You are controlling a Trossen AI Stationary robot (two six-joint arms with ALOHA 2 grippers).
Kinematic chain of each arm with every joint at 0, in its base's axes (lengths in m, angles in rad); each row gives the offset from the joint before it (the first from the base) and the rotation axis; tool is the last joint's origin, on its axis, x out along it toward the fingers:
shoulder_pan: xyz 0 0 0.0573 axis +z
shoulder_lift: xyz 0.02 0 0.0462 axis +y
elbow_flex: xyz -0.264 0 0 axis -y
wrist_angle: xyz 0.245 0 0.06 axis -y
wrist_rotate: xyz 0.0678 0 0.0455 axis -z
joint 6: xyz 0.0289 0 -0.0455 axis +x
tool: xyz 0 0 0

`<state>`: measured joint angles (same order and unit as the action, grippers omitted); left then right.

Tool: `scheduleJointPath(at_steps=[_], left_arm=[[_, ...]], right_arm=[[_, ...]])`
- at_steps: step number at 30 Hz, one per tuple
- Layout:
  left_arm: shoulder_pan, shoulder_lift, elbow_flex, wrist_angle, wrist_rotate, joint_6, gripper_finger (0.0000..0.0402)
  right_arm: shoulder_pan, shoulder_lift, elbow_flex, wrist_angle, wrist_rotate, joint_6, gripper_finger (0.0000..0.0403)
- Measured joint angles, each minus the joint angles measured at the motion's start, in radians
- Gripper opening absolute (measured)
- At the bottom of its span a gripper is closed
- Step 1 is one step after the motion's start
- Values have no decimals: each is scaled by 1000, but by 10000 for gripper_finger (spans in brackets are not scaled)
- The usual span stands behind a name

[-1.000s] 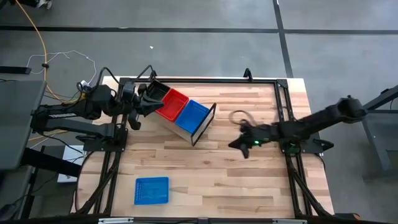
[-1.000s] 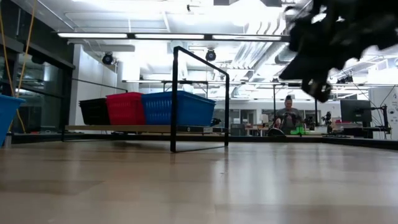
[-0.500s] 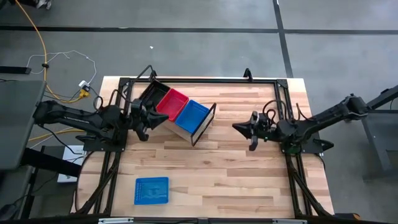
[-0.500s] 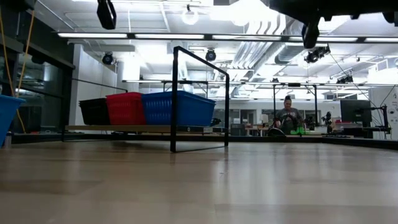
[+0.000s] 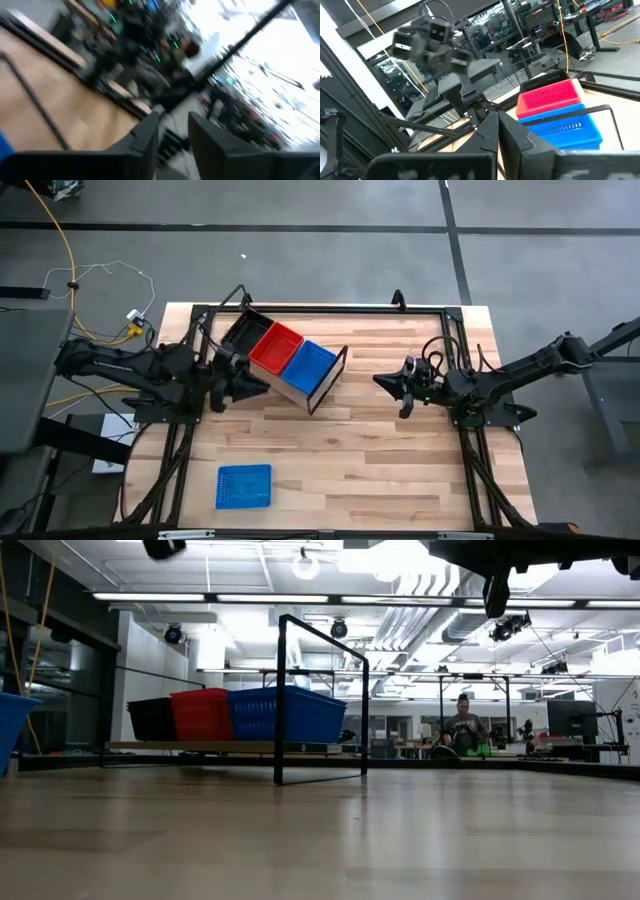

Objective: Stack baskets on shelf by color
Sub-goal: Stack the blue bin into the blue bin on the shelf

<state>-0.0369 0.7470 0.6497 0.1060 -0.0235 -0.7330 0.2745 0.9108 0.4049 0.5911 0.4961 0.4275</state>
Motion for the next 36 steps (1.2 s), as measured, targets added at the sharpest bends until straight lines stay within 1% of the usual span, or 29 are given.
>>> scheduleJointPath(at_steps=[3, 5, 7, 10, 13, 16, 19, 22, 23, 24, 26, 32, 36], left_arm=[[-76, 12, 66, -127, 40, -73, 129], [-148, 18, 79, -195, 45, -148, 151], [-236, 28, 80, -260, 31, -242, 168], [-390, 56, 80, -427, -23, -398, 183], [-556, 101, 79, -601, -105, -616, 188], [-709, 157, 79, -711, -183, -882, 188], [-838, 220, 79, -750, -253, -1151, 189], [-931, 292, 79, -763, -290, -1401, 189], [-954, 320, 79, -764, -292, -1463, 189], [-967, 346, 79, -763, -281, -1487, 189], [-974, 404, 79, -739, -230, -1499, 189], [-941, 558, 79, -723, -98, -1525, 189], [-923, 608, 79, -716, -85, -1536, 189]], right_arm=[[0, 0, 0, -4, 0, 18, 0], [0, 0, 0, -7, -13, 42, 0], [0, 0, 0, -13, -36, 53, 0], [1, 0, 0, -26, -49, 54, 0], [1, 0, 0, -29, -50, 55, 0], [1, 0, 0, -35, -48, 54, 0], [1, 0, 0, -44, -48, 51, 0], [1, 0, 0, -66, -48, 54, 0], [1, 0, 0, -74, -48, 54, 0], [1, 0, 0, -82, -47, 55, 0], [1, 0, 0, -95, -47, 54, 0], [1, 0, 0, -97, -45, 56, 0], [0, 0, 0, -100, -45, 69, 0]])
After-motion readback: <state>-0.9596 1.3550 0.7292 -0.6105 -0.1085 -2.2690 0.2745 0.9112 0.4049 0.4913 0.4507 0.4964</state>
